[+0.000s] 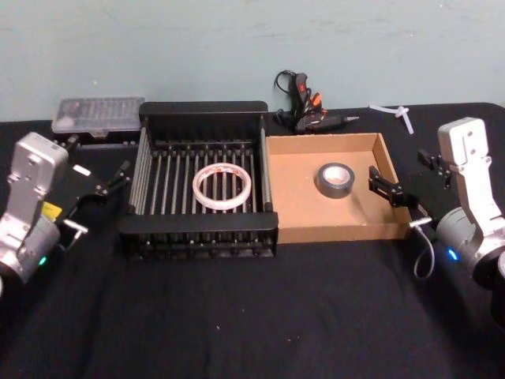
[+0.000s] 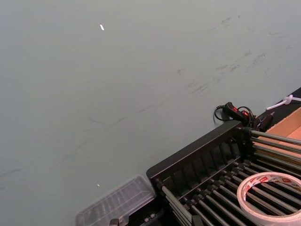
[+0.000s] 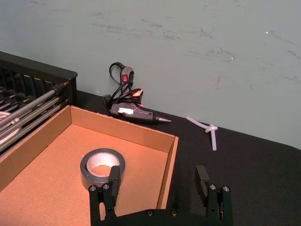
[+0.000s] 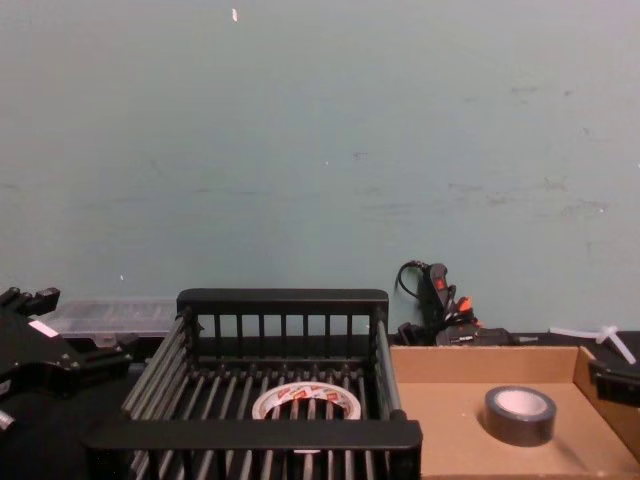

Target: Pick up the white tape and place it into the black box , Pick up the silver tape and place it into the brown box.

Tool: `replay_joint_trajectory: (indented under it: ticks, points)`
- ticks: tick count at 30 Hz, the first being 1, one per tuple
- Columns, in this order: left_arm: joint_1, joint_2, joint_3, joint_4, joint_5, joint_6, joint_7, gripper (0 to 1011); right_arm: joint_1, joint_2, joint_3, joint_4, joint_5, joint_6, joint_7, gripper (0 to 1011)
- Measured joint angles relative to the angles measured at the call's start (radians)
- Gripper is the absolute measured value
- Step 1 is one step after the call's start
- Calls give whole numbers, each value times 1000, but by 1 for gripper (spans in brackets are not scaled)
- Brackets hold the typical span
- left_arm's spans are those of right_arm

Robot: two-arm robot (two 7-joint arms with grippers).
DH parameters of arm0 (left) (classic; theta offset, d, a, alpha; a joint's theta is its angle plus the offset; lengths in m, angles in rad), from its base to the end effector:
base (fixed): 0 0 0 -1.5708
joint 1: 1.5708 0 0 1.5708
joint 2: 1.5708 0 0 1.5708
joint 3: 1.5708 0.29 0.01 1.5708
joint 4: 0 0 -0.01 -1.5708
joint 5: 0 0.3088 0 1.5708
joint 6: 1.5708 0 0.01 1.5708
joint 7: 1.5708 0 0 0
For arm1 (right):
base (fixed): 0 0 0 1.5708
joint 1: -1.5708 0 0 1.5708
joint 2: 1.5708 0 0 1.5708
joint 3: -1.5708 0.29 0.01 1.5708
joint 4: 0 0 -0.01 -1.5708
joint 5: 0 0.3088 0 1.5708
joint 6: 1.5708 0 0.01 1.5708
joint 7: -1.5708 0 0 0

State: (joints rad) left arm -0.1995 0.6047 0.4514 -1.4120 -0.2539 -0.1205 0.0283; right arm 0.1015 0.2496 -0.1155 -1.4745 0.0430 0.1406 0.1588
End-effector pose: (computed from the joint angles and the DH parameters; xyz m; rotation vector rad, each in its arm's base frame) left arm 0.3581 0.0827 -0.3023 0.3045 -0.2850 1.2480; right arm 0.3558 -0.0455 -0.2965 -0.2881 -0.0316 -1.3289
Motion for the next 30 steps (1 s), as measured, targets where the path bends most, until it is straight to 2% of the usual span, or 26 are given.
replay_joint_trajectory:
  ticks: [30]
  points:
    - [0,0,0,0,0,0,0,1001,0,0,0,0,1,0,0,1002]
